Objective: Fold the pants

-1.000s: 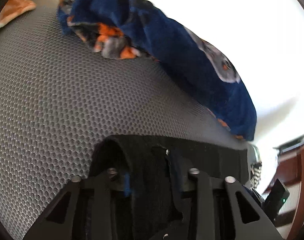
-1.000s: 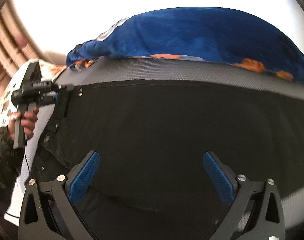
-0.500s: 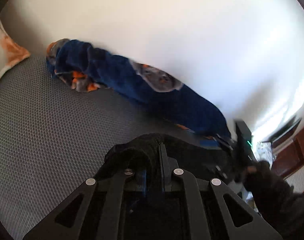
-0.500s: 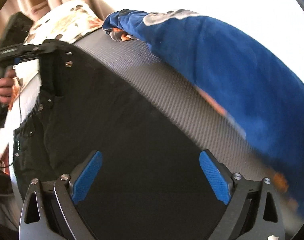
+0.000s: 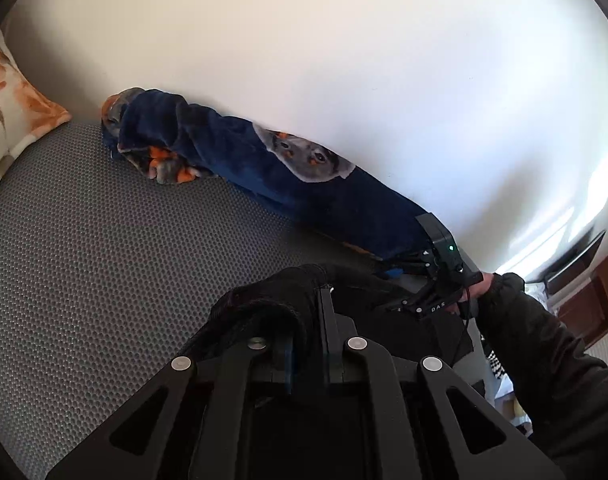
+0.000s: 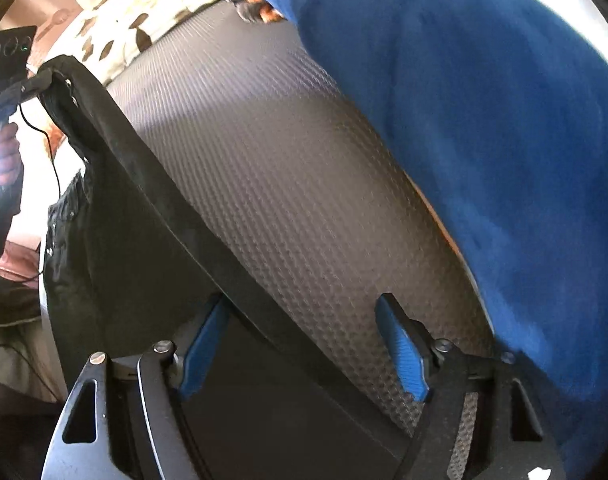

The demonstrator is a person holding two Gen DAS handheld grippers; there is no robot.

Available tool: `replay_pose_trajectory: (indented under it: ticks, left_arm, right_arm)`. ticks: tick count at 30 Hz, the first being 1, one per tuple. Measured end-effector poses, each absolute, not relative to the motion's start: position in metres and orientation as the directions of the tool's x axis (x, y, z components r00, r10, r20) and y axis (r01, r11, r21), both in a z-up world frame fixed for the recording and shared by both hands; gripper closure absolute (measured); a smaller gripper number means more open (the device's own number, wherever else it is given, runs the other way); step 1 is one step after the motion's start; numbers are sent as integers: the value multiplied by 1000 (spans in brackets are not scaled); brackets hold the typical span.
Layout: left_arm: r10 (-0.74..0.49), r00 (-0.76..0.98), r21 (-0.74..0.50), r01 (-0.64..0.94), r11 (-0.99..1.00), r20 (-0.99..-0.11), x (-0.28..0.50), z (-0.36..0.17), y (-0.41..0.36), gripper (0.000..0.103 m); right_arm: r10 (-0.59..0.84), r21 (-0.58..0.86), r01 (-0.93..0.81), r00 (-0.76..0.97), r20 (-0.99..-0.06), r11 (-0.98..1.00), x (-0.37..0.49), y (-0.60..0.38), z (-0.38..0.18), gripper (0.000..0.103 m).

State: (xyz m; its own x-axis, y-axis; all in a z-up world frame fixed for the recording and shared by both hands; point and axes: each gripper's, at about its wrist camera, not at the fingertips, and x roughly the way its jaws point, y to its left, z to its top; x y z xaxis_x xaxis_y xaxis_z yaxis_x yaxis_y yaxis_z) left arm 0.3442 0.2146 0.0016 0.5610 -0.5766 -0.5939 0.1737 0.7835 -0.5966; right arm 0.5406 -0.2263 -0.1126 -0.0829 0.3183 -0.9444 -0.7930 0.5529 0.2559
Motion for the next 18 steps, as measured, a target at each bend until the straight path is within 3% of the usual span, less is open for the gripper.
replay_pose_trajectory:
  ticks: [5,12,18]
  left_arm:
    - [-561,559,-588,154,794,-611,350,-3,214,93]
    - [-544,552,-580,128,805,-632,357,-14,213,93]
    - [-518,548,-557,112,823,-657,363,-18,213,93]
  right_arm:
    - [321,258,-772,-75,-944,581,539,-254,-116,47]
    - [276,198,-746,-19,-961,635,531,-281,-115,83]
    - [245,102,-738,88,-965,667,510,-275,-106,93]
